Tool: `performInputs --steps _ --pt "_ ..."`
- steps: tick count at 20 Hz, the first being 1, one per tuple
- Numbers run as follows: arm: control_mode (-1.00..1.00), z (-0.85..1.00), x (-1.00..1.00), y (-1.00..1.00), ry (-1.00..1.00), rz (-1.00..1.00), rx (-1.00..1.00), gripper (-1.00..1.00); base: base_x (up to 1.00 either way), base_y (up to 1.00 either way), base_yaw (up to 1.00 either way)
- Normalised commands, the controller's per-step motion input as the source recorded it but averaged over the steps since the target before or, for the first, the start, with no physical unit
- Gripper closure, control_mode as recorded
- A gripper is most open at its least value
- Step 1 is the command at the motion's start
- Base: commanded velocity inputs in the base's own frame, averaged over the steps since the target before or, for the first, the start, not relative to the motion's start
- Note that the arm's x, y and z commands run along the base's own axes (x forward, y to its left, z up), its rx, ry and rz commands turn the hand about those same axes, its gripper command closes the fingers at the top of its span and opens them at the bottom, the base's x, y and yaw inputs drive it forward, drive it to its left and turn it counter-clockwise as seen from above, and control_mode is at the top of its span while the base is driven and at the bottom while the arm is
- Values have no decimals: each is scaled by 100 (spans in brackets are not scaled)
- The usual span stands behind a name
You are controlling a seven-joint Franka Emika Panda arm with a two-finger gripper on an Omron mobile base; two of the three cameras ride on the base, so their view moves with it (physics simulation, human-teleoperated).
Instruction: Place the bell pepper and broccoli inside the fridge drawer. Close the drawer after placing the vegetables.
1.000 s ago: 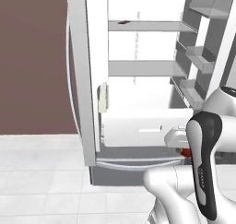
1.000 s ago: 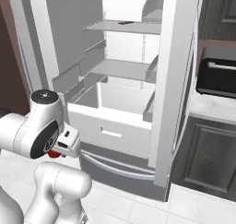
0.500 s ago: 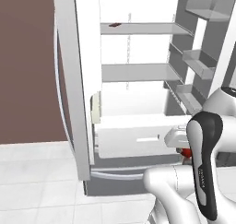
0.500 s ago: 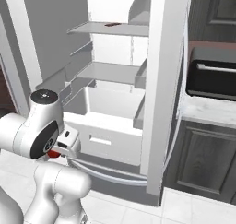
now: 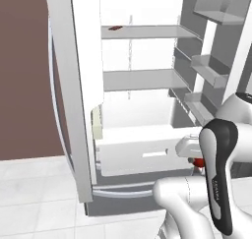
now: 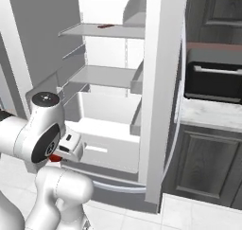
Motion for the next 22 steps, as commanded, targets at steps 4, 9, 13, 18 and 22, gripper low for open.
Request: performInputs --steps 4,9,13,18,22 --pt "100 0 0 0 0 0 0 100 40 16 -10" --pt "100 0 0 0 0 0 0 100 36 26 -4" --pt "-100 0 5 0 -3 0 0 100 3 1 0" --pt "-100 36 92 9 -2 0 0 100 0 0 0" --pt "-100 44 100 36 0 0 0 100 0 0 0"
